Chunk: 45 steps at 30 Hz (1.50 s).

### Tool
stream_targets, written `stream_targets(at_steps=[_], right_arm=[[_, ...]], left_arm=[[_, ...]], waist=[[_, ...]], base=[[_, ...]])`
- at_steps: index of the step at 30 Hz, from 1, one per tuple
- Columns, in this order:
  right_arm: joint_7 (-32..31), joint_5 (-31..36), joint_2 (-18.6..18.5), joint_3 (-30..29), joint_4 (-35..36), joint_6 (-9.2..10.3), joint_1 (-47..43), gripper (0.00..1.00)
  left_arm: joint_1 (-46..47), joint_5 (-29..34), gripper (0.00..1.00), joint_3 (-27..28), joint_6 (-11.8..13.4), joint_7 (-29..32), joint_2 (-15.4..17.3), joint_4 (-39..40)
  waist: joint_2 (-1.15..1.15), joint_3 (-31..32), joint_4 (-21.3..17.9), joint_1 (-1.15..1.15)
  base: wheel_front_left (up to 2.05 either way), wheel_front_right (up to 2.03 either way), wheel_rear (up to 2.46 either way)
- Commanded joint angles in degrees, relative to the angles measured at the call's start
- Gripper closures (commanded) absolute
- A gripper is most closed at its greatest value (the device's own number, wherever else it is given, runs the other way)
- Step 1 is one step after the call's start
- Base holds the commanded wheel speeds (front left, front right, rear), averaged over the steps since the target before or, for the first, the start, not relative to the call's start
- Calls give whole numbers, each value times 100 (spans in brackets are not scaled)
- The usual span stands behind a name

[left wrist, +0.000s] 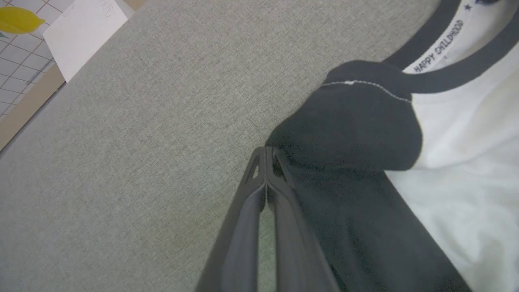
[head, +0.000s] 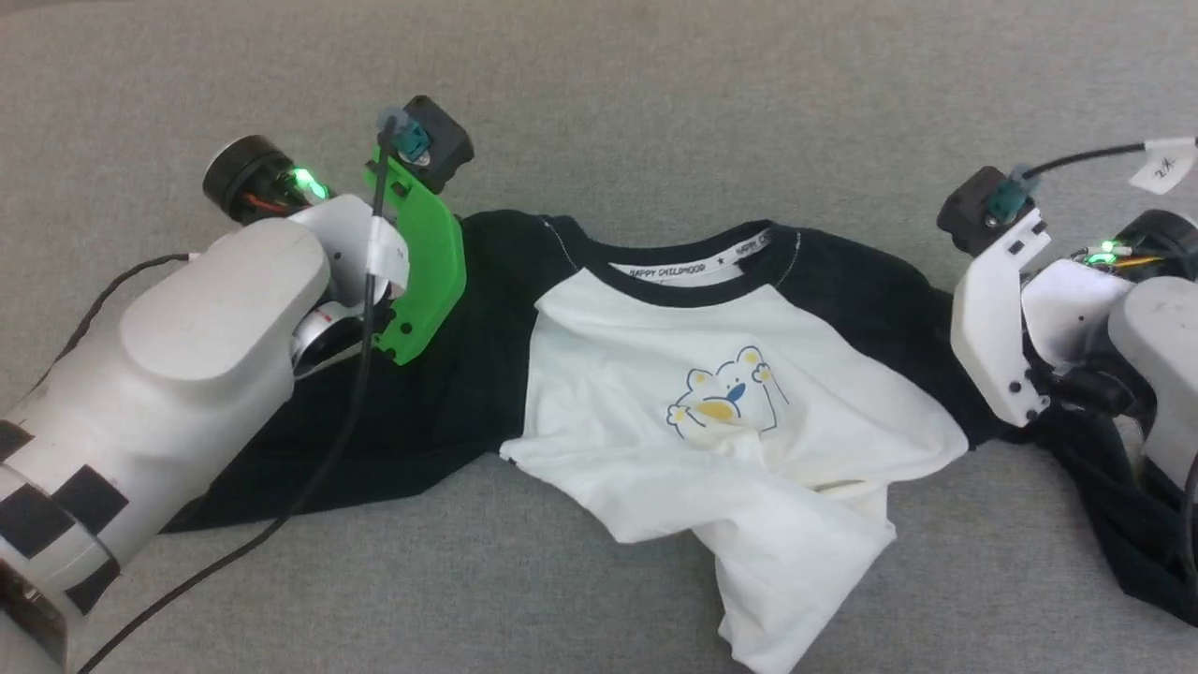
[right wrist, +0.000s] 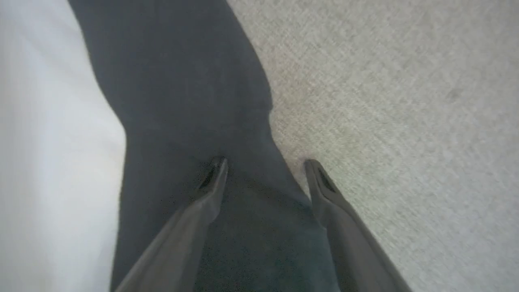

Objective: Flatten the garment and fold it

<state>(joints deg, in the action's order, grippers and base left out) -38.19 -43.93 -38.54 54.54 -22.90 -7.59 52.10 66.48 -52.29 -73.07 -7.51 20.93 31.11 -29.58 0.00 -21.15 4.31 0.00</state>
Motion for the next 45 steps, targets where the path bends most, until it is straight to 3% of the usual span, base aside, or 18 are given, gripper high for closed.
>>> stream_targets(at_steps=[1, 5, 7, 11, 14, 20, 27, 36, 45], right_arm=[[54, -154, 63, 206, -109, 10, 21, 0], [137, -357, -6, 959, -267, 10, 28, 0], [285, -564, -35, 1160, -302, 10, 72, 100], [775, -826, -132, 1335, -414, 10, 291, 100], [1486, -854, -177, 1328, -479, 10, 491, 100], [2821, -866, -354, 1327, -284, 10, 801, 100], [4006, -611, -612, 803, -107, 10, 1219, 100], [4411, 238, -389, -327, -278, 10, 1760, 100], [4037, 1570, 262, -1311, -529, 10, 2987, 100]], left_arm=[[89, 28, 100, -9, 2, -59, -47, -47], [60, -8, 100, -18, 2, -98, -65, -74], [27, -26, 100, -20, 2, -128, -27, -102], [-134, -117, 100, -24, 2, -266, 37, -201], [-282, -157, 100, -25, 2, -468, 55, -285], [-269, 27, 100, 40, 4, -1302, 116, -445], [264, 284, 100, 426, 251, -2115, 317, -290], [1348, 622, 100, 886, 680, -2449, 448, 68], [2732, 966, 100, 1321, 1032, -2685, 203, -250]], waist=[[0, -153, 122, 0], [0, -167, 114, 0], [0, -125, 81, 0], [0, 84, -18, 0], [0, 364, -74, 0], [0, 990, -120, 0], [0, 1385, -42, 0], [0, 1242, 52, 0], [0, 227, 49, 0]], base=[[0, 0, 0], [0, 0, 0], [0, 0, 0], [0, 0, 0], [0, 0, 0], [0, 0, 0], [0, 0, 0], [0, 0, 0], [0, 0, 0]])
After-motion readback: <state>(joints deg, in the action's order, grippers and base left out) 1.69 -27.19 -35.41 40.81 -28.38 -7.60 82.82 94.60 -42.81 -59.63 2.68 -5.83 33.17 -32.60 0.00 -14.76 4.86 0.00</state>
